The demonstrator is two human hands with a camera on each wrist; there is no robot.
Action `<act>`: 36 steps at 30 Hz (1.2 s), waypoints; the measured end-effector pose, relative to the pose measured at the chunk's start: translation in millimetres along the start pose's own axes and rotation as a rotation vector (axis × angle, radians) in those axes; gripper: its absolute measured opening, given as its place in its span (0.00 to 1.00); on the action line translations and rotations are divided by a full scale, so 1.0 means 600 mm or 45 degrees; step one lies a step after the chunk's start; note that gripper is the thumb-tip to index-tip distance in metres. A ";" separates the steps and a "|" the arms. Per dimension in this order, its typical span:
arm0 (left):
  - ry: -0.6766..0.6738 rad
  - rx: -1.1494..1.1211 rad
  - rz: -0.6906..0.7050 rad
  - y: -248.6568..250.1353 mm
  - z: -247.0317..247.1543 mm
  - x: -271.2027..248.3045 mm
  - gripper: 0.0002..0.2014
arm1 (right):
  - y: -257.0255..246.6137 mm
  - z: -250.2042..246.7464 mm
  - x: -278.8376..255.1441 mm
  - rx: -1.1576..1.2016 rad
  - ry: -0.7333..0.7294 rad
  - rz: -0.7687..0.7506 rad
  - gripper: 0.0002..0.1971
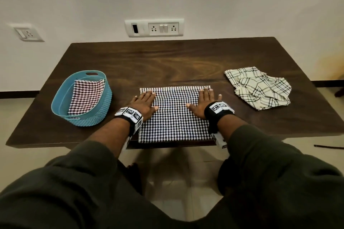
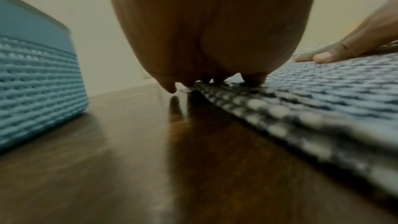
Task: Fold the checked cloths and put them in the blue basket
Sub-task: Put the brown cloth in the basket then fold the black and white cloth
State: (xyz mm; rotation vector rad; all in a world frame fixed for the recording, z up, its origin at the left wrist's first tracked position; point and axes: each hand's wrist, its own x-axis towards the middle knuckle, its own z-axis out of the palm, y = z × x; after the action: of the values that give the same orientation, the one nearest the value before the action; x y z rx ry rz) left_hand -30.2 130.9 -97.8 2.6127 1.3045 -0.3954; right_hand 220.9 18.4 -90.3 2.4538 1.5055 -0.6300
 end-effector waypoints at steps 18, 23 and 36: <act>0.053 -0.103 -0.165 0.036 0.027 -0.090 0.33 | 0.030 0.052 -0.100 0.045 0.069 0.024 0.46; 0.142 -0.148 0.035 0.122 0.020 -0.126 0.32 | -0.034 0.073 -0.141 0.097 0.155 -0.167 0.40; 0.126 -0.237 -0.052 0.073 0.084 -0.187 0.42 | 0.058 0.119 -0.172 0.115 0.209 -0.142 0.47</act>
State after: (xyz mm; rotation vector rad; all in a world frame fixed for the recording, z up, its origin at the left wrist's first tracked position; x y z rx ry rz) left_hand -67.1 6.4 -107.0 2.4822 1.3560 -0.1438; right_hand 193.2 -107.7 -109.2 2.5579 1.7218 -0.5378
